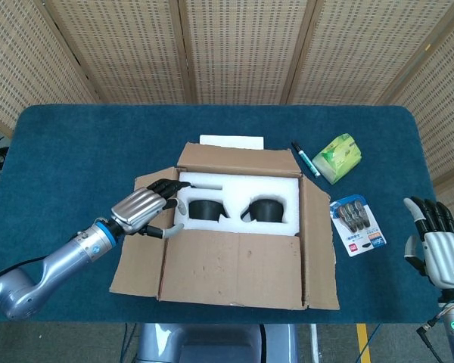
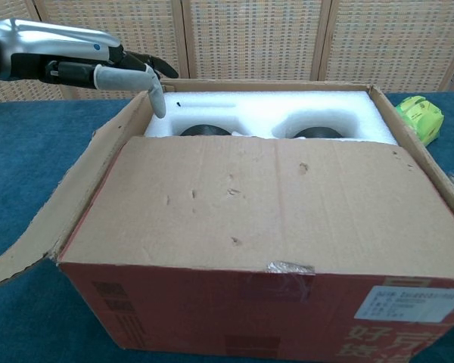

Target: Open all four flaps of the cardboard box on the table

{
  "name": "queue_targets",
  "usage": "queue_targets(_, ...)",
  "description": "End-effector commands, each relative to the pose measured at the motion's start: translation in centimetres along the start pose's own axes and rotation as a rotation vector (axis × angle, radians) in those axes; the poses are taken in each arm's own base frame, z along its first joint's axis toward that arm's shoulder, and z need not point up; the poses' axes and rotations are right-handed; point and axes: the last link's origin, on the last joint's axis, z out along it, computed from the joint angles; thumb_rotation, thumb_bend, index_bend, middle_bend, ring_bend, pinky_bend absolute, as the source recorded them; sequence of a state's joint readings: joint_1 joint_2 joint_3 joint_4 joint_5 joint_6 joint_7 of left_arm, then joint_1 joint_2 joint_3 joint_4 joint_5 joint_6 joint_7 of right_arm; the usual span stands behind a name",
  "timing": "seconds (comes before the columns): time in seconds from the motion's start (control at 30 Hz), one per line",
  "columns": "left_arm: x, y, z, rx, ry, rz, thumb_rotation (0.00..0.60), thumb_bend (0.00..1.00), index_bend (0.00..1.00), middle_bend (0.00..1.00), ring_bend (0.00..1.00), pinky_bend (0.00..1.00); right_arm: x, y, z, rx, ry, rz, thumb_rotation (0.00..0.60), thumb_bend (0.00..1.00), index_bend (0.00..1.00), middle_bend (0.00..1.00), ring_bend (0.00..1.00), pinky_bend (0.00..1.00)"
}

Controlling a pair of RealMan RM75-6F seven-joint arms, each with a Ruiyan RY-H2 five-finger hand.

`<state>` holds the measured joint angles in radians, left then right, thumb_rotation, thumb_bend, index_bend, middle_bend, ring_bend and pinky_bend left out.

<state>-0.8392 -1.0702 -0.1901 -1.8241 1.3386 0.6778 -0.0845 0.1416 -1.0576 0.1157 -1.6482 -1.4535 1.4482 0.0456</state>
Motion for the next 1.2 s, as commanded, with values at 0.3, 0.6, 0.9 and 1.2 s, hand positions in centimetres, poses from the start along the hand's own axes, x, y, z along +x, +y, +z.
queue_targets(0.3,-1.2,0.5,-0.2,-0.021,-0.033,-0.008,0.068,0.35,0.35,0.02,0.00,0.00,0.0,0.2,0.0,-0.004,0.001,0.002,0.600,0.83,0.03,0.08,0.00,0.00)
queue_targets(0.6,-2.3,1.2,-0.1,-0.038,-0.078,-0.015,0.063,0.35,0.36,0.02,0.00,0.00,0.0,0.4,-0.1,-0.008,0.004,0.003,0.600,0.83,0.03,0.08,0.00,0.00)
queue_targets(0.9,-2.2,2.0,-0.2,-0.056,-0.087,-0.044,0.062,0.35,0.42,0.02,0.00,0.00,0.1,0.5,-0.1,-0.011,0.009,0.005,0.600,0.83,0.03,0.08,0.00,0.00)
queue_targets(1.2,-1.3,3.0,-0.7,-0.079,-0.079,-0.167,0.062,0.35,0.42,0.02,0.00,0.00,0.0,0.6,0.0,-0.011,0.010,0.007,0.600,0.83,0.03,0.08,0.00,0.00)
